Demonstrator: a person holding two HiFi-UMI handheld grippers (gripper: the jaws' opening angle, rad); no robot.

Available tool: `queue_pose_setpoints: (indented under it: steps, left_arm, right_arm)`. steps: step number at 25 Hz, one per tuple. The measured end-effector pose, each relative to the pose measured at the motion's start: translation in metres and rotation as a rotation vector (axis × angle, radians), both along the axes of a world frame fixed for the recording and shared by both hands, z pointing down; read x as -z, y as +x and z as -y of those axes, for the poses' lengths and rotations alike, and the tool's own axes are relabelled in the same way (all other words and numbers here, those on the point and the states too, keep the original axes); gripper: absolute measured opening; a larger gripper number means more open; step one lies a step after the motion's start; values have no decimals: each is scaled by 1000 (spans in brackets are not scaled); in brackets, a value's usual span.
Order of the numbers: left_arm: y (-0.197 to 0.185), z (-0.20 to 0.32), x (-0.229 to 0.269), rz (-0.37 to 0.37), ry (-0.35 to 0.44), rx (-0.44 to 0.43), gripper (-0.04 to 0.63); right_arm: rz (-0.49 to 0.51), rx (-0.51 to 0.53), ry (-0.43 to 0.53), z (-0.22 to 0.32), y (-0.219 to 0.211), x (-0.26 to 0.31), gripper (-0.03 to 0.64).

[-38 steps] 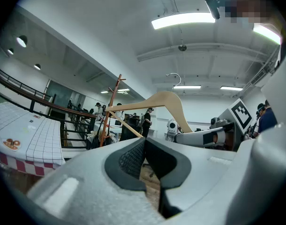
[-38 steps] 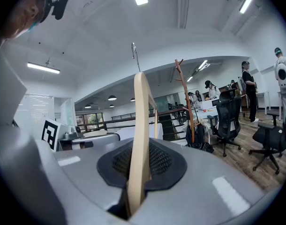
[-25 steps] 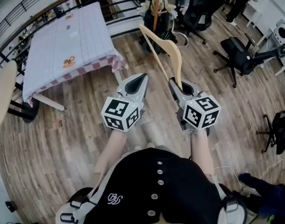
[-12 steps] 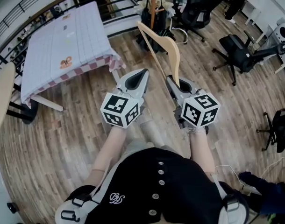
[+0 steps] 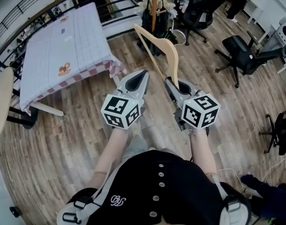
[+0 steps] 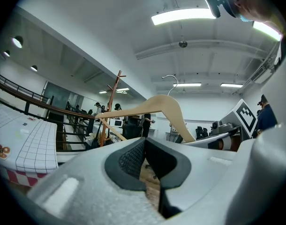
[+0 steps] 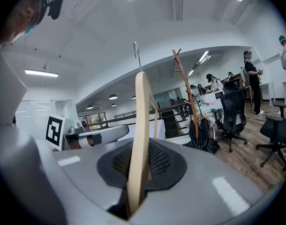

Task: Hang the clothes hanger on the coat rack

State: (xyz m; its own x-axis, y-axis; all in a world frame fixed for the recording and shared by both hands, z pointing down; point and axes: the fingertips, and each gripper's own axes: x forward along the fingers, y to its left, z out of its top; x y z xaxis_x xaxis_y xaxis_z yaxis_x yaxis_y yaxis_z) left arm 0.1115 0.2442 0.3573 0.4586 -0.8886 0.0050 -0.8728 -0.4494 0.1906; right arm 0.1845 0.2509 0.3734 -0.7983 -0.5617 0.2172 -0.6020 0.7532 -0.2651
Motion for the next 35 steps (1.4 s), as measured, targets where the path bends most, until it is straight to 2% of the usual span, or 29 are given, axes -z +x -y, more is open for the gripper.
queue_pose_setpoints:
  steps: [7,19,24,35]
  left_arm:
    - [-35,62,0,29,-11,-18,-2]
    - [-87,157,27,53,62,-96,-3]
    - [-114,189,35,32,103,-105,-2]
    - [-137,216,17,25,56,-152,-2]
  right_arm:
    - [20,-56,13,60,-31,3,29]
    - [40,-75,53,156,-105,21,29]
    - [42,-74,83,190,-135,28,29]
    - [25,-89,59,221,-163,17,29]
